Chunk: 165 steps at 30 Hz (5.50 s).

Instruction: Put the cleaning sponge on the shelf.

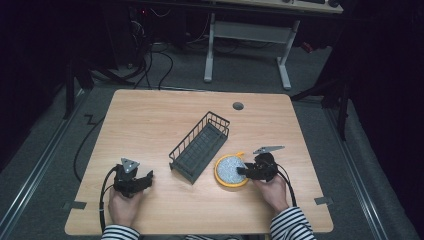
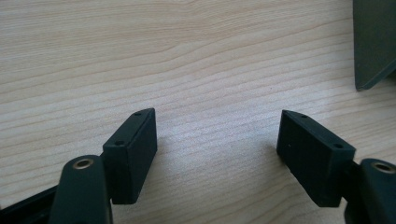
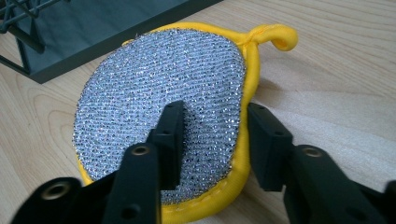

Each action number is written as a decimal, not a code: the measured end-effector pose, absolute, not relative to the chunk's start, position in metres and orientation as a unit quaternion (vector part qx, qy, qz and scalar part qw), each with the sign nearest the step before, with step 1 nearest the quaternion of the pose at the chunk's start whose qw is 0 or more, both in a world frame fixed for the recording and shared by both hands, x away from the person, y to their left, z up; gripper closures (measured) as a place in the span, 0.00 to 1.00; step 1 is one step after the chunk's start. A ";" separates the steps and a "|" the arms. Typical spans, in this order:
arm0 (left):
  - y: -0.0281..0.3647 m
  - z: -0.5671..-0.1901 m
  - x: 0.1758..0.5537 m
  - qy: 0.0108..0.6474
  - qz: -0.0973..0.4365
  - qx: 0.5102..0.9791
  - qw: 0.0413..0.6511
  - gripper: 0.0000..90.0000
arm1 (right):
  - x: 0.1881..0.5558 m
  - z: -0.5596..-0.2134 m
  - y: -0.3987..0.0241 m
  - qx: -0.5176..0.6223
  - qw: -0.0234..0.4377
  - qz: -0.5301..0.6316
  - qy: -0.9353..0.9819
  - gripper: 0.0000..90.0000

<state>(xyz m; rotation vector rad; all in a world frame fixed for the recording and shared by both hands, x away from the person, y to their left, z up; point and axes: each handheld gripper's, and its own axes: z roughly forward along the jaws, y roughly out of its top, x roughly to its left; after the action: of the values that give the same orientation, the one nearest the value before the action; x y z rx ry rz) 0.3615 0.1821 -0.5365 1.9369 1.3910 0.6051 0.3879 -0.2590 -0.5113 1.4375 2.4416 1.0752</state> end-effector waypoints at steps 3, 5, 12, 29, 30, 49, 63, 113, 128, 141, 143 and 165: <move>0.182 -0.537 0.361 0.533 0.232 0.742 0.334 0.33 | 0.388 -0.511 -0.260 0.467 0.062 0.356 0.807 0.82; 0.182 -0.537 0.361 0.533 0.232 0.742 0.334 0.33 | 0.388 -0.510 -0.260 0.467 0.060 0.356 0.807 0.85; 0.182 -0.537 0.361 0.533 0.231 0.742 0.335 0.33 | 0.388 -0.507 -0.255 0.451 0.076 0.345 0.820 0.90; 0.182 -0.537 0.361 0.533 0.231 0.742 0.335 0.33 | 0.384 -0.492 -0.260 0.439 0.080 0.377 0.811 0.91; 0.182 -0.537 0.361 0.533 0.231 0.742 0.335 0.33 | 0.383 -0.488 -0.262 0.439 0.082 0.383 0.809 0.91; 0.182 -0.537 0.361 0.533 0.231 0.742 0.335 0.33 | 0.376 -0.452 -0.278 0.424 0.113 0.407 0.801 0.91; 0.182 -0.537 0.361 0.534 0.232 0.741 0.334 0.33 | 0.375 -0.436 -0.289 0.418 0.115 0.433 0.790 0.91; 0.182 -0.537 0.361 0.534 0.231 0.741 0.335 0.33 | 0.471 -0.395 -0.158 0.345 0.096 0.448 0.819 0.90; 0.182 -0.537 0.361 0.534 0.231 0.741 0.335 0.33 | 0.482 -0.419 -0.151 0.356 0.095 0.412 0.833 0.89; 0.182 -0.537 0.361 0.534 0.231 0.741 0.336 0.33 | 0.487 -0.428 -0.148 0.355 0.102 0.395 0.841 0.89; 0.182 -0.537 0.361 0.534 0.230 0.741 0.336 0.33 | 0.487 -0.427 -0.148 0.354 0.102 0.394 0.842 0.89; 0.182 -0.537 0.361 0.533 0.232 0.741 0.335 0.33 | 0.489 -0.433 -0.141 0.349 0.108 0.305 0.879 0.90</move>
<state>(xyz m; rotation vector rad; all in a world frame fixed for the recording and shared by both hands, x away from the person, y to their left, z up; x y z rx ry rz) 0.3613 0.1816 -0.5367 1.9339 1.3917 0.6056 0.4889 -0.1410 -0.4330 1.0271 2.5869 0.8968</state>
